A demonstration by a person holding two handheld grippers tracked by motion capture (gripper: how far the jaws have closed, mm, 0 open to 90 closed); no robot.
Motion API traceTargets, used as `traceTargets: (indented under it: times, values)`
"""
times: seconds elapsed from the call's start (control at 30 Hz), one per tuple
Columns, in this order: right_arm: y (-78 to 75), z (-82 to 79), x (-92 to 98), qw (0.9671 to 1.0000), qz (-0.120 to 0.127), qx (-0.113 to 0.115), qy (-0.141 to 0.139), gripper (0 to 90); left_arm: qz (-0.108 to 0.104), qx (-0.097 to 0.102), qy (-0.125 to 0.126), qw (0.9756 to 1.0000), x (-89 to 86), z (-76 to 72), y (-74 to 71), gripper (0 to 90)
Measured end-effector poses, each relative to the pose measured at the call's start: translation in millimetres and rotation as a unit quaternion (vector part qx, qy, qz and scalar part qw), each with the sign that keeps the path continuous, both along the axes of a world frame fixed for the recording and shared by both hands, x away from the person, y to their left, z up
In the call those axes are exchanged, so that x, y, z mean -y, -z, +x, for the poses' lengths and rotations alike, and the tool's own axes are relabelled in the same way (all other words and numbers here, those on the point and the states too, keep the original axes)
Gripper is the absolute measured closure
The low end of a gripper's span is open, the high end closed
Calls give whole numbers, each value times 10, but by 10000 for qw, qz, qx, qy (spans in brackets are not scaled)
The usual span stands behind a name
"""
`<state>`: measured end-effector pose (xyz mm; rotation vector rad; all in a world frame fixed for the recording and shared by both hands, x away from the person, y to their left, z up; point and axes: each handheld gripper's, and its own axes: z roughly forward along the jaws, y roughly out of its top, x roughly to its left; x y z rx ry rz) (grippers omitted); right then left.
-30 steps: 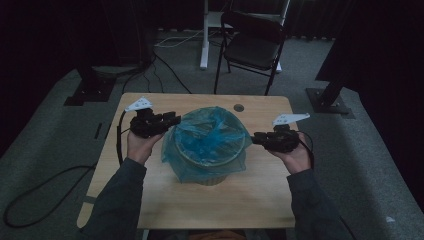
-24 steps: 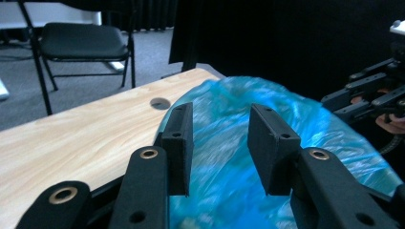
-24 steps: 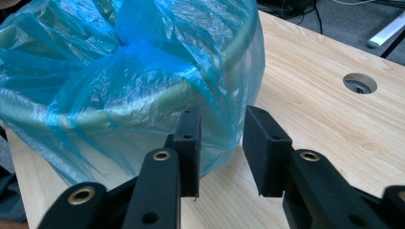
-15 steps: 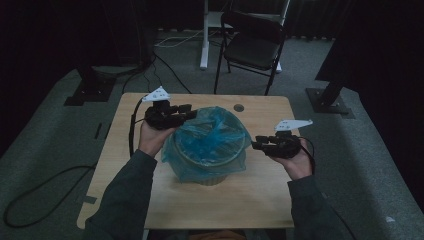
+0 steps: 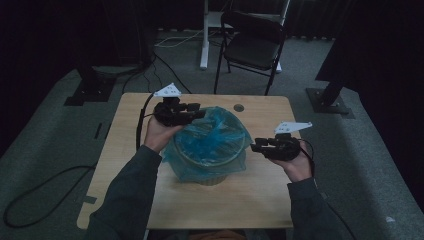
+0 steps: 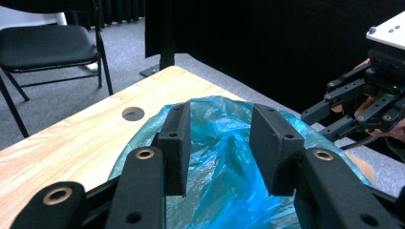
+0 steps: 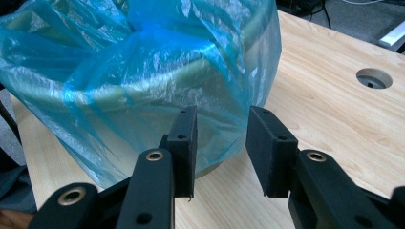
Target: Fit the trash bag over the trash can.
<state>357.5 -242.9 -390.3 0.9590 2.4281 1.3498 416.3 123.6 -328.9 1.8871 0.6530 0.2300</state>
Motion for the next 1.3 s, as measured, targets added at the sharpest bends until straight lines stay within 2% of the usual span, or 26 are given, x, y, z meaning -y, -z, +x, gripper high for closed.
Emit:
traceTargets:
  times: [0.27, 0.4, 0.6, 0.8, 1.3]
  values:
    - [31, 3, -16, 10000, -15, -18, -32, 634, 142, -55, 155, 9998, 83, 44, -4, 594]
    - [48, 0, -11, 10000, -26, -30, -44, 630, 333, -29, 304, 9990, 152, 54, -49, 594]
    - [66, -1, 13, 10000, -25, -53, -29, 628, 510, -39, 408, 9979, 246, 78, -54, 591]
    - [77, -1, 8, 10000, -22, -55, -49, 626, 740, -40, 503, 9960, 346, 99, -40, 636]
    - [89, -11, 21, 10000, -12, -62, -46, 622, 1061, 7, 558, 9928, 502, 147, -15, 647]
